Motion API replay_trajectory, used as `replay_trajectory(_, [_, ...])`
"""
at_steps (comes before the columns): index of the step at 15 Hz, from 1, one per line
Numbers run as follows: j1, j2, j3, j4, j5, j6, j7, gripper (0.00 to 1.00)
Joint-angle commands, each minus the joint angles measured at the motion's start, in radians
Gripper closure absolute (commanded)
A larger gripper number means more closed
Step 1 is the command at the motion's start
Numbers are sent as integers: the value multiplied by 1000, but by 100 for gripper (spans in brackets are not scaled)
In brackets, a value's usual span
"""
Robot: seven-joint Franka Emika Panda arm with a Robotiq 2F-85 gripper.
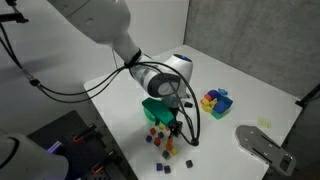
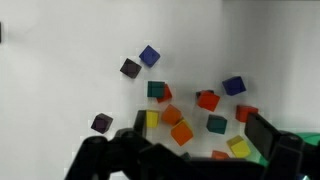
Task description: Pick up the orange and green blocks from the green bowl simultaneously and put them on the table
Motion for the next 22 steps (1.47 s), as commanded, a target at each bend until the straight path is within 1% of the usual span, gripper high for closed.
replay_trajectory(1, [38,-166,5,-28,-50,-161,81,0])
replay_trajectory(5, [79,-312,42,-12,-59,-332,192,0])
replay_trajectory(8, [94,-416,85,17,-29,-462,234,0])
replay_trajectory(10, [101,-493,110,28,-15,-528,238,0])
replay_trajectory(13, [107,-604,129,35,27,-575,193,0])
replay_trajectory(16, [111,-698,133,26,62,-579,151,0])
replay_trajectory(21, [107,-779,133,11,69,-588,136,0])
replay_trajectory(22, [114,-772,122,3,85,-644,95,0])
